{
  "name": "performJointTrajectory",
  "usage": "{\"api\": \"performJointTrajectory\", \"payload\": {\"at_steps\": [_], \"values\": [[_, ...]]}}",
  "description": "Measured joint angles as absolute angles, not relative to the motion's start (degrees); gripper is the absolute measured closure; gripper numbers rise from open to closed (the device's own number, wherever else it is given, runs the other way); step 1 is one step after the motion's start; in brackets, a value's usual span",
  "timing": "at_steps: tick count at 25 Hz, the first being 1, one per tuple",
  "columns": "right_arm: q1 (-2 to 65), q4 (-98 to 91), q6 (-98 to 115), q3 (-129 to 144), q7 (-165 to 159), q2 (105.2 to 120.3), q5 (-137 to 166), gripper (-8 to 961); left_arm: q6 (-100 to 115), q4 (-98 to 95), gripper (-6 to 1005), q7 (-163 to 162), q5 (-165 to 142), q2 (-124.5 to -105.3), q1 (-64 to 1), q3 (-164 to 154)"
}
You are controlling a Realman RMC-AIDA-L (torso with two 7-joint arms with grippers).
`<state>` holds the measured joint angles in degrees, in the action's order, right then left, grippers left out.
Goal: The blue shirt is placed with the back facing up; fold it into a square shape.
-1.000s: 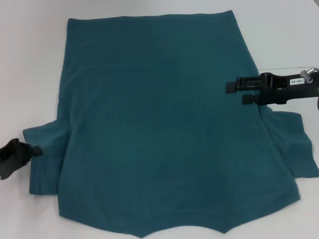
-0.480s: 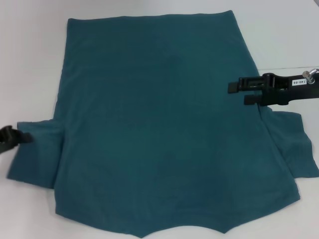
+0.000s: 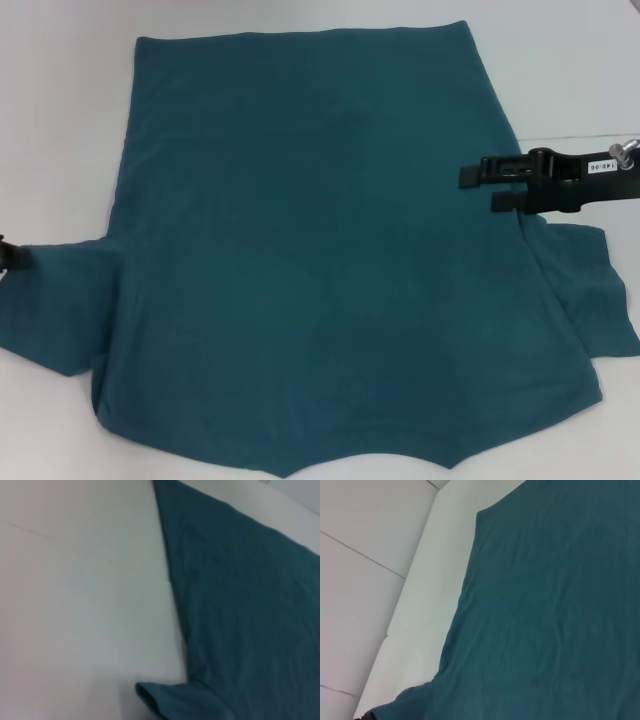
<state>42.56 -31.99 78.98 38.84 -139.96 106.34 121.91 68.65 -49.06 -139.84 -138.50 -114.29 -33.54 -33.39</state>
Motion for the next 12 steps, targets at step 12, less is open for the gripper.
{"api": "performJointTrajectory", "payload": {"at_steps": [12], "values": [[42.54, -32.05, 79.02, 39.09, -140.54, 106.35, 122.16, 68, 74.23, -53.17, 995, -146.53, -142.5, -114.23, -35.53, -33.88]]}}
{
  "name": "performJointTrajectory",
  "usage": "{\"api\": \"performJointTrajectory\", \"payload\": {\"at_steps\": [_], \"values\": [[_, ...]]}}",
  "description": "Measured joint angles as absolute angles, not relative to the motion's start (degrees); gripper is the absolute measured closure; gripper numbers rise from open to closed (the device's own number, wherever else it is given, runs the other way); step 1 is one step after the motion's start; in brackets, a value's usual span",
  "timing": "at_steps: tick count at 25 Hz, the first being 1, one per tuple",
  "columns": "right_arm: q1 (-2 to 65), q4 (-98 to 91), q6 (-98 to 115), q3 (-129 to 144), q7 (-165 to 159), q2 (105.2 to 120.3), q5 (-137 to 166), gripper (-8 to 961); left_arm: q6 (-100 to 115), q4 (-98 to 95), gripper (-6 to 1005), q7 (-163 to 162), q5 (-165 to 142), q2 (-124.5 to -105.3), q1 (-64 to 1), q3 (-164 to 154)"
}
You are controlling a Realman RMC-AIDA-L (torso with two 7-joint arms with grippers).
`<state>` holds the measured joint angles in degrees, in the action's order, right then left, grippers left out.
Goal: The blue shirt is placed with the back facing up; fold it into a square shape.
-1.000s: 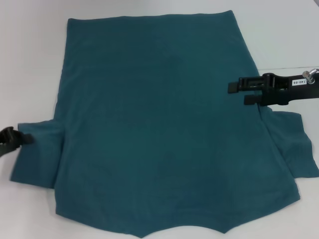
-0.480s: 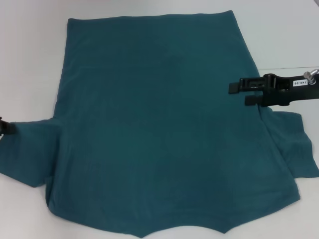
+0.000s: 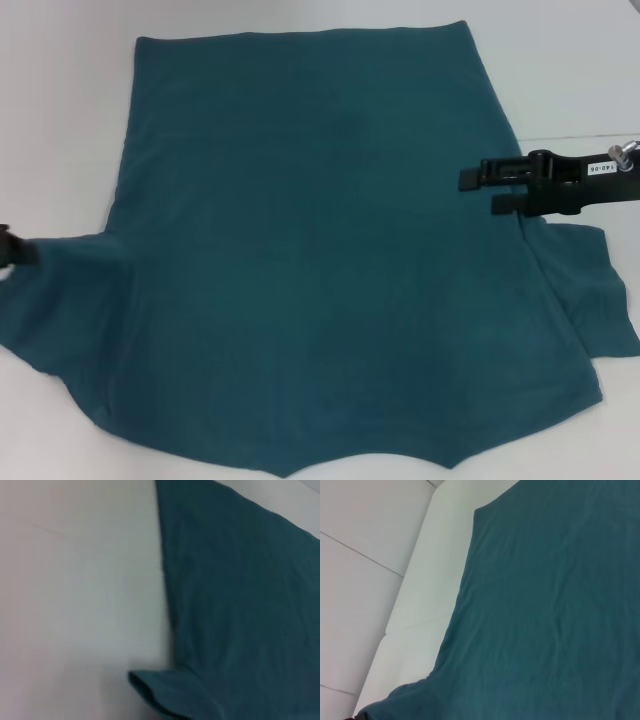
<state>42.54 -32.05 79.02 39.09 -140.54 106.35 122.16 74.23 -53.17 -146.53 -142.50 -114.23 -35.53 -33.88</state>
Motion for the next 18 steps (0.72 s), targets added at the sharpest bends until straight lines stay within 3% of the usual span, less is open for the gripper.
{"api": "performJointTrajectory", "payload": {"at_steps": [11, 18], "values": [[42.63, -32.0, 79.14, 39.21, -140.54, 106.38, 122.17, 69, 84.11, -54.31, 995, -156.75, -142.54, -114.96, -42.02, -41.1], [42.58, -31.99, 79.16, 39.29, -140.54, 106.48, 122.17, 68, 80.53, -51.66, 993, -158.48, -142.56, -116.45, -46.05, -43.29]]}}
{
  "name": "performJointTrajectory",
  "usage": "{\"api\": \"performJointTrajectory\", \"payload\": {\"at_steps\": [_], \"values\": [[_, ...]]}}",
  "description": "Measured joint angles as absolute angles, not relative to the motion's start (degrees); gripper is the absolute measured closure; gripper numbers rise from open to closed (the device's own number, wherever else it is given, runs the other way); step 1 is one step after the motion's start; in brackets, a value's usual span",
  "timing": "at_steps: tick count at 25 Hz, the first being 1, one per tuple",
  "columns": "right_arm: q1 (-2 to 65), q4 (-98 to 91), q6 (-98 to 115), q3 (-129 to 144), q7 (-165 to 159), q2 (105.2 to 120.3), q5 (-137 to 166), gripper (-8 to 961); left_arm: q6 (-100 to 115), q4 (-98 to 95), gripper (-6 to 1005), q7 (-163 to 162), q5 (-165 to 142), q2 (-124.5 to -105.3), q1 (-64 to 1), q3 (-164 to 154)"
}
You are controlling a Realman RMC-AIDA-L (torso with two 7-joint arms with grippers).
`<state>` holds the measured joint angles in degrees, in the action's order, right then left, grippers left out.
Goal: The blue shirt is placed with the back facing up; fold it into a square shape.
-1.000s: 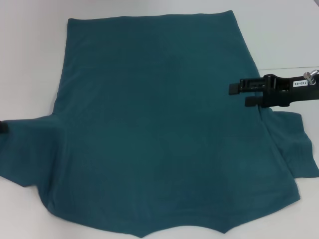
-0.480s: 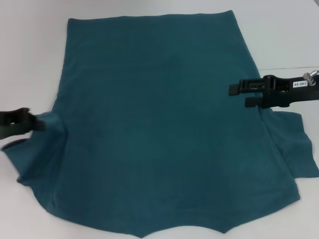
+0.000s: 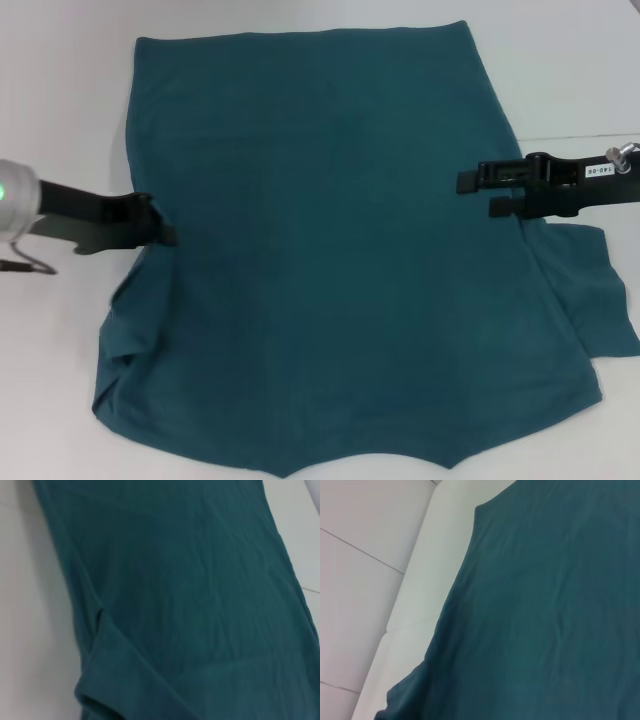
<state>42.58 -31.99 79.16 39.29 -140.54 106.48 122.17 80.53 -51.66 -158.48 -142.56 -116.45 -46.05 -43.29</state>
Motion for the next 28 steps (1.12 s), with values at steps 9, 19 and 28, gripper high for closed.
{"api": "performJointTrajectory", "payload": {"at_steps": [9, 19, 28], "values": [[42.45, -31.94, 79.15, 39.05, -140.54, 106.62, 122.17, 68, 70.2, -41.56, 990, -160.53, -143.56, -116.47, -50.33, -44.89], [42.54, -31.91, 79.09, 38.88, -140.54, 106.72, 121.99, 68, 60.76, -35.47, 986, -162.99, -143.01, -116.89, -50.94, -44.12], [42.85, -31.9, 79.06, 38.84, -140.68, 106.79, 121.91, 69, 59.43, -35.31, 952, -159.63, -142.29, -117.71, -51.4, -45.72]]}}
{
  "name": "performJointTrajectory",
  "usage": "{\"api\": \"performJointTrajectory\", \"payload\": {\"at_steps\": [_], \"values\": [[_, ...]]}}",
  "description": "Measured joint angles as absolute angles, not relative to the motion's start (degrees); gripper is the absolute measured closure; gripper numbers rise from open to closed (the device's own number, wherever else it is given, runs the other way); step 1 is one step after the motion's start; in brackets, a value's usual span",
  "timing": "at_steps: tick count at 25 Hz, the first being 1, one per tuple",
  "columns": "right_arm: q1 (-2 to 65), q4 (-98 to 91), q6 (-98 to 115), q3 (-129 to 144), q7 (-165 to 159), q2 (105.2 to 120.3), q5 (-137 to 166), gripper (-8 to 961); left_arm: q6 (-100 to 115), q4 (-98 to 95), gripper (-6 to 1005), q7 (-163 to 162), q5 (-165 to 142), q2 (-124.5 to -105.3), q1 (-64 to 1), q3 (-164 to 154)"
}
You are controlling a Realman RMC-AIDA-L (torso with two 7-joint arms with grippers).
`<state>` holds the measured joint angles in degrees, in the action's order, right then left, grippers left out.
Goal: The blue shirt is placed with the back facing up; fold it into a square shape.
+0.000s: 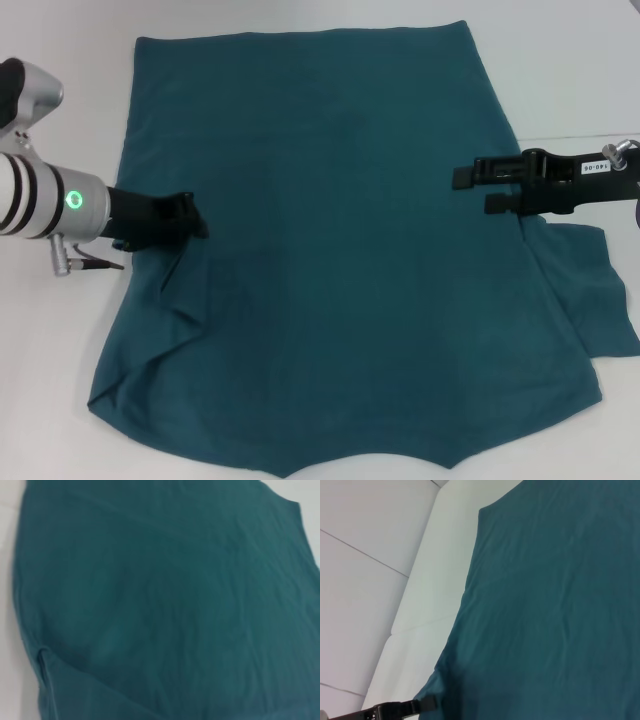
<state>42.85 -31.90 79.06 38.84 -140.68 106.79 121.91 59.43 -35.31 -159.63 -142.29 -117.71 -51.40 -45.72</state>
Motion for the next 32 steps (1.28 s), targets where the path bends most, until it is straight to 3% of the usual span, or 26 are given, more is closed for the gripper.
{"api": "performJointTrajectory", "payload": {"at_steps": [7, 12, 19, 26, 32], "values": [[42.54, -31.9, 79.09, 38.84, -141.04, 106.8, 121.93, 69, 58.8, -35.49, 896, -157.7, -141.2, -118.38, -51.69, -45.89], [42.44, -31.9, 79.06, 38.84, -141.09, 106.73, 121.9, 69, 58.17, -35.5, 710, -157.33, -140.36, -118.65, -51.92, -45.91], [42.45, -31.92, 78.94, 38.85, -141.12, 106.7, 121.97, 69, 59.65, -35.5, 527, -154.48, -135.18, -118.17, -50.72, -44.97], [41.91, -32.37, 79.13, 39.36, -139.26, 106.3, 122.16, 69, 71.33, -40.79, 390, -141.52, -127.62, -118.04, -42.56, -44.07], [40.74, -32.61, 79.83, 38.69, -135.42, 105.95, 121.95, 68, 87.93, -48.93, 402, -118.22, -122.2, -121.25, -33.75, -40.93]]}}
